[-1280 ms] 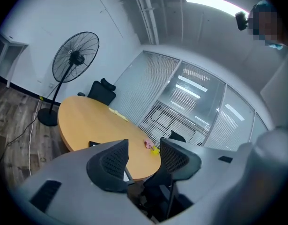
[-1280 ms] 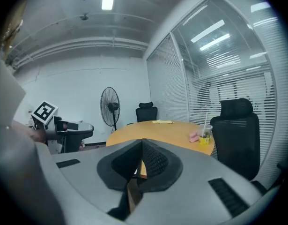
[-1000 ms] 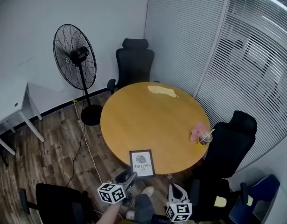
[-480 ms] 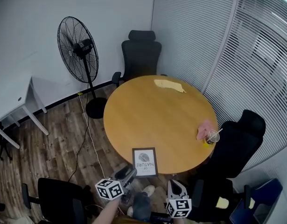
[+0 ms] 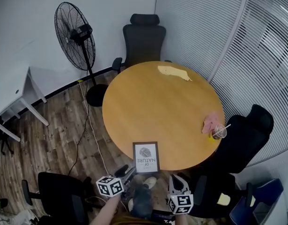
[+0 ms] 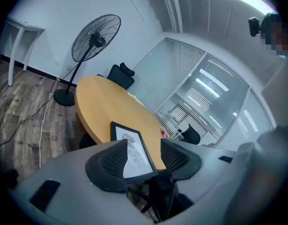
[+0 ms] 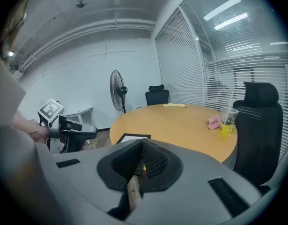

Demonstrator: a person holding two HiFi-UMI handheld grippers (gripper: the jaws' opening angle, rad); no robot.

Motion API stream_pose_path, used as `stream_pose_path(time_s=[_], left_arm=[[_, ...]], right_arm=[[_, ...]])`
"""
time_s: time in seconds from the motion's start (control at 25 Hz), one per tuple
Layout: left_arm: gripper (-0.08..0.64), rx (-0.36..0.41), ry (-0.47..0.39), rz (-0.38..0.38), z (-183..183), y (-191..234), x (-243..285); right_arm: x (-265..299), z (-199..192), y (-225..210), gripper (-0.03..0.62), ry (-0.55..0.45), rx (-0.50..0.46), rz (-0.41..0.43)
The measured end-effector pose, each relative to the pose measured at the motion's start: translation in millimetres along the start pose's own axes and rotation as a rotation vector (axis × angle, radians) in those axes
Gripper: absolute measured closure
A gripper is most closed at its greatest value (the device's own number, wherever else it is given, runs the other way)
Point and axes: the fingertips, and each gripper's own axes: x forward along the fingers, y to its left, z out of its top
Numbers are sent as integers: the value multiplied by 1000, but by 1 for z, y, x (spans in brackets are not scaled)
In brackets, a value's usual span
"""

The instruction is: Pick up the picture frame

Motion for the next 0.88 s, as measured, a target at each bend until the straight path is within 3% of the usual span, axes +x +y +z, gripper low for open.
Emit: stream_pose_path(time_s=[0.32, 0.72, 0.88], left_arm=[[325, -79, 102, 41, -30, 36, 18], [321, -143, 221, 56, -53, 57, 53], [316, -203, 265, 49, -67, 66, 61]], right_arm=[[28, -22, -2, 580, 89, -72, 31], [59, -32, -12, 580, 145, -58, 61], [71, -34, -15, 580, 162, -59, 75]])
